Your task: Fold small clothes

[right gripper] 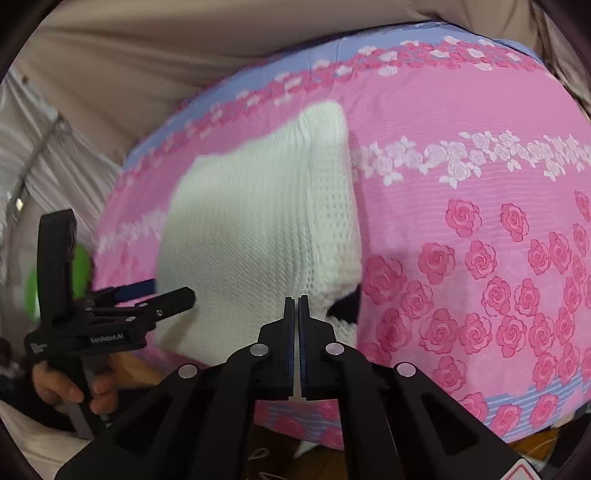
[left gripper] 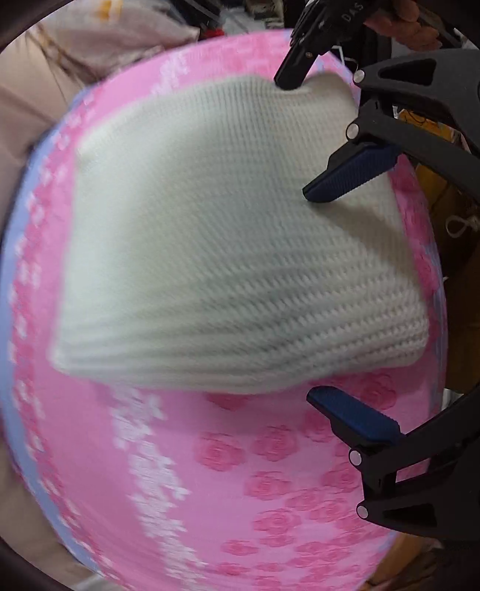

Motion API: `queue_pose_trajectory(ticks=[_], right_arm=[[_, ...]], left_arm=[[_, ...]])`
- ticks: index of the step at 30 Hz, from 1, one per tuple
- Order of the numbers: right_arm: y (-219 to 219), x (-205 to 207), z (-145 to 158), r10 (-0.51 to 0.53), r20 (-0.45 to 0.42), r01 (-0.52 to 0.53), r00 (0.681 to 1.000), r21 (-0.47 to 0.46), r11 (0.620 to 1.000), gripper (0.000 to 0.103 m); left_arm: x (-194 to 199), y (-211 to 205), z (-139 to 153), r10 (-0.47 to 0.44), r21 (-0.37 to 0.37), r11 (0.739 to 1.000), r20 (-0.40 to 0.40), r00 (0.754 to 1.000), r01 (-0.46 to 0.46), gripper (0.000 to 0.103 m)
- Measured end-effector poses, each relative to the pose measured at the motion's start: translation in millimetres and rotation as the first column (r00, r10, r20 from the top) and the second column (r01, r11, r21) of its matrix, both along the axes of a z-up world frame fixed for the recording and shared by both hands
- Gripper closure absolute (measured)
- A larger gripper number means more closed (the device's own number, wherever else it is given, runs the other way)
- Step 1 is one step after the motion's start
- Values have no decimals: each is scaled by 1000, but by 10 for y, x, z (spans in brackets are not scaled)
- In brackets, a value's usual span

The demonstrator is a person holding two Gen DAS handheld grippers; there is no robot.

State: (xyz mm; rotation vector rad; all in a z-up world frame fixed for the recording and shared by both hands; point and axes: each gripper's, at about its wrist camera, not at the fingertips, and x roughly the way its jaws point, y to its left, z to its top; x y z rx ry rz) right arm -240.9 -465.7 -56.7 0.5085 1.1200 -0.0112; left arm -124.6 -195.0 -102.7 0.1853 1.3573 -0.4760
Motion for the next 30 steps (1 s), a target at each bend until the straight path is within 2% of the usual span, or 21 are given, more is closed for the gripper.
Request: queue_pose_trajectory(ticks=[2,4,6,9,12,16,19,21,22,23,26,28,29,30], right_arm=[[-30,26,-307,10,-94,-15,995,-58,998,103],[-121,-26,-431,-3,-87,1,996,-27,1000,100],[-181,-37,-409,-9,-89,9,996,0,1000,93],[-230,-64,-322,-13,-87,16,996,25,1000,91],[-279,-120,-31,-46,-11,46,999,57,997,91],[-193,-13,273,8,70,-11,998,38,999,91],[-65,165,216,73,49,-72,996,-13,997,91],[1,295,-32,114,-21,-115,993,-53,992,93],[28,343,-209,121,-58,-125,991,-59,990,94],[-6,312,-264,120,-50,-122,992,-57,991,94],[-57,267,-100,95,-32,-96,995,-37,995,93],[-104,222,42,73,-2,-73,997,-18,997,89],[-138,183,117,57,21,-56,998,-25,998,80],[-172,157,158,37,31,-36,999,-42,998,59]], left_arm=[[25,82,-185,47,-3,999,-45,998,-47,5],[25,105,-177,71,-20,997,-37,997,-72,5],[-5,74,-158,67,1,998,-16,998,-67,5],[-88,29,-44,64,23,998,14,998,-64,6],[-165,11,247,62,-40,997,54,997,-60,5],[-111,-71,458,81,-72,995,124,989,-72,5],[18,-141,292,85,-4,996,141,986,-86,5],[90,-156,117,79,45,995,122,989,-85,5],[118,-174,110,80,41,995,117,990,-86,5],[121,-164,117,90,35,995,118,989,-95,5],[79,-159,200,95,32,994,123,988,-100,5],[48,-160,236,95,24,995,124,988,-99,5],[45,-160,246,97,20,995,120,988,-100,5],[13,-161,257,99,14,995,120,988,-102,5]])
